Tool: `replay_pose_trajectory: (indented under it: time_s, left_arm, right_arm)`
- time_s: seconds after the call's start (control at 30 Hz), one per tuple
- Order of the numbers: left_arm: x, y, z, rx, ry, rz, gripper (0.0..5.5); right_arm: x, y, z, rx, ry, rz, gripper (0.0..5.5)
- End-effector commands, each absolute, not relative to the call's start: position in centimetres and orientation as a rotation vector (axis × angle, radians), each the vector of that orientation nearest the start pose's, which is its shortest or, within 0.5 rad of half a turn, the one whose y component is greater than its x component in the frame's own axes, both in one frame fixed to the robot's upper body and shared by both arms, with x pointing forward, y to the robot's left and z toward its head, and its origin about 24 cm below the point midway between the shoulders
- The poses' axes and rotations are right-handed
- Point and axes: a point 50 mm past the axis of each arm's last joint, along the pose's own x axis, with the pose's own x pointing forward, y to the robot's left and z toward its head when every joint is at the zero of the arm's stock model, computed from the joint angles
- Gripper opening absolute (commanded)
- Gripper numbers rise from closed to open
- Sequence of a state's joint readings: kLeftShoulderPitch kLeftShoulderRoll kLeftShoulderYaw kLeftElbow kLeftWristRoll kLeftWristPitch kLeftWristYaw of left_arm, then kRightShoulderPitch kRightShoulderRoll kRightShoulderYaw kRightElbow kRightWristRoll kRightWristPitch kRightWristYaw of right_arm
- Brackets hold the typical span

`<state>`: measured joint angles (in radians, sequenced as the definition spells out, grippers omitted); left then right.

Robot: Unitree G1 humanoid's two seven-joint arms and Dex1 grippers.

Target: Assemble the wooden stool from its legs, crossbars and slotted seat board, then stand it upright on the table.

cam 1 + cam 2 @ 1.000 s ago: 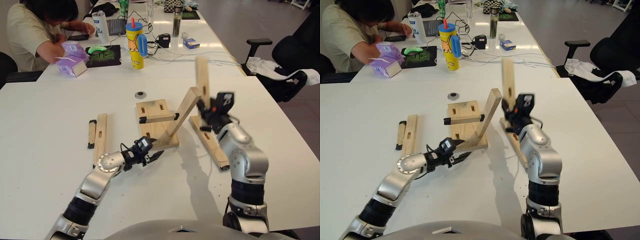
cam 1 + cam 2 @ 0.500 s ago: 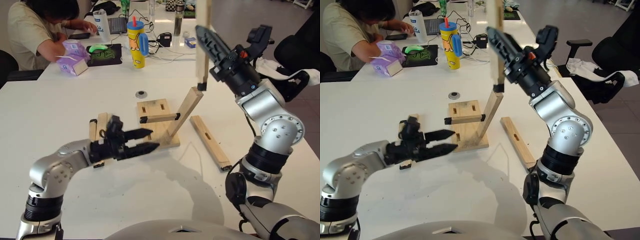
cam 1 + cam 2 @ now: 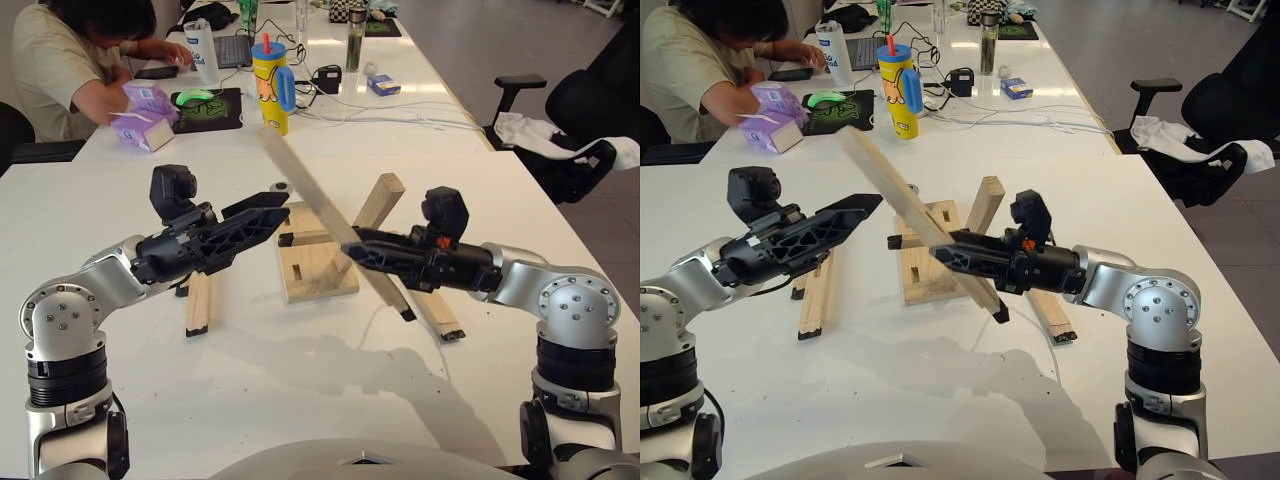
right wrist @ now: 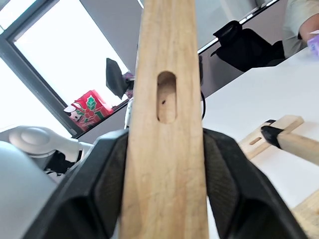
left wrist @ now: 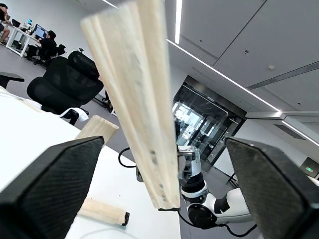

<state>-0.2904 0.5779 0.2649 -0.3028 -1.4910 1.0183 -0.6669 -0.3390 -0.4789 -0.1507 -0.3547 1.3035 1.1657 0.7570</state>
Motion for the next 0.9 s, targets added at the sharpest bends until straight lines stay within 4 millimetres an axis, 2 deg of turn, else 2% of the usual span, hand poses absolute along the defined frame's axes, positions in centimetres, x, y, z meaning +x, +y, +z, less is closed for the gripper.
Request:
replay_pose_trajectory:
  time_s: [0.03, 0.13, 0.37, 0.67, 0.9]
  left_arm:
    - [23.2, 16.9, 19.2, -0.67, 0.159, -1.361, 4.51]
    - [23.0, 16.4, 19.4, -0.663, 0.166, -1.398, 4.51]
    - [22.9, 16.7, 19.4, -0.629, 0.203, -1.422, 3.47]
    - [22.8, 17.0, 19.2, -0.613, 0.235, -1.43, 2.12]
    - [22.8, 17.4, 18.7, -0.59, 0.258, -1.407, 2.12]
  right_arm:
    - [21.8, -13.4, 16.7, 0.579, 0.349, 1.557, 2.06]
    - [21.5, -13.4, 16.3, 0.587, 0.381, 1.585, 2.06]
    - [21.3, -13.8, 16.3, 0.582, 0.392, 1.62, 2.06]
    - [21.3, -13.7, 16.1, 0.491, 0.355, 1.639, 2.06]
    - [21.9, -14.1, 15.5, 0.501, 0.375, 1.599, 2.06]
